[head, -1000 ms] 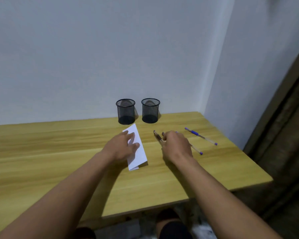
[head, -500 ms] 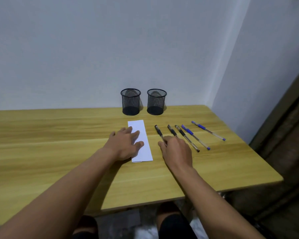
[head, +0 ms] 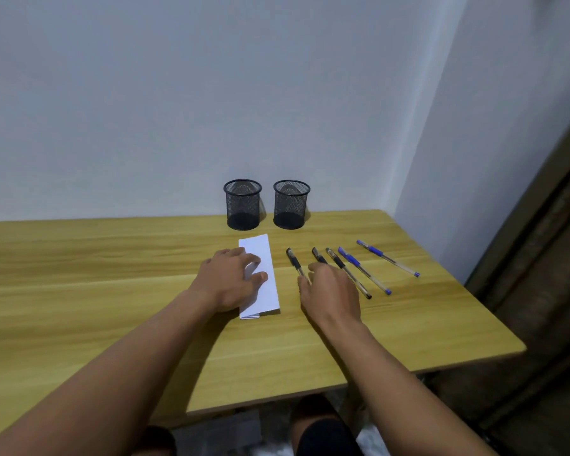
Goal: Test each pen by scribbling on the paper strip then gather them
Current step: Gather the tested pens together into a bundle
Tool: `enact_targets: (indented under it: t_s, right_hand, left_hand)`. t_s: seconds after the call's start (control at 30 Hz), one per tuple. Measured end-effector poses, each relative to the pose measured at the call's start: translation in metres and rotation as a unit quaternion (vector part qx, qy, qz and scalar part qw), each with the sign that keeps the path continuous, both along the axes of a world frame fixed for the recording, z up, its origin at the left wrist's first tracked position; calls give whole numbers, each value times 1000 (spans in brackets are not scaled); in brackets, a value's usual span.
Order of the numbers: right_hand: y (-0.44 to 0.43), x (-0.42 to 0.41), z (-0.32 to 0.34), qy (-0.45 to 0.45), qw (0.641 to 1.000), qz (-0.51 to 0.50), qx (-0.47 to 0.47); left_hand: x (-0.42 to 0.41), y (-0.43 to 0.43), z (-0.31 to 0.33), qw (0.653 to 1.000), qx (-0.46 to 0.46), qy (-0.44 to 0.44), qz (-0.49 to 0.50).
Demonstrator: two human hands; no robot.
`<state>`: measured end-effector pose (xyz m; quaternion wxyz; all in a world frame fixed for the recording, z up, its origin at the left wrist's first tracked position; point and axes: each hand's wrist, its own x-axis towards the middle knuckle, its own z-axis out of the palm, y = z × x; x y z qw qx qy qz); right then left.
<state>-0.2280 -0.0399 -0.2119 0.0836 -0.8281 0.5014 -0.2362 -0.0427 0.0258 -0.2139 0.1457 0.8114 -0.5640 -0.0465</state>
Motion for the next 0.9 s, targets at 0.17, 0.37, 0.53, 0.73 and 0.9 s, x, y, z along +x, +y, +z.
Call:
enact_targets:
  t_s: [0.17, 0.37, 0.53, 0.73, 0.9]
  right_hand:
    - [-11, -16, 20, -43, 999, 17, -1]
    - [-41, -55, 39, -41, 999, 15, 5]
    - [-71, -87, 37, -10, 999, 11, 38]
    - [-103, -105, 19, 83, 992, -12, 90]
    - [-122, -107, 10, 104, 989, -30, 98]
  left_hand:
    - [-13, -3, 11, 994, -101, -43, 8]
    - [-76, -11, 29, 981, -190, -22, -1]
    - [-122, -28, 21, 987, -153, 56, 15]
    - [-145, -54, 12, 991, -92, 77, 62]
    - [-154, -78, 3, 989, -84, 49, 113]
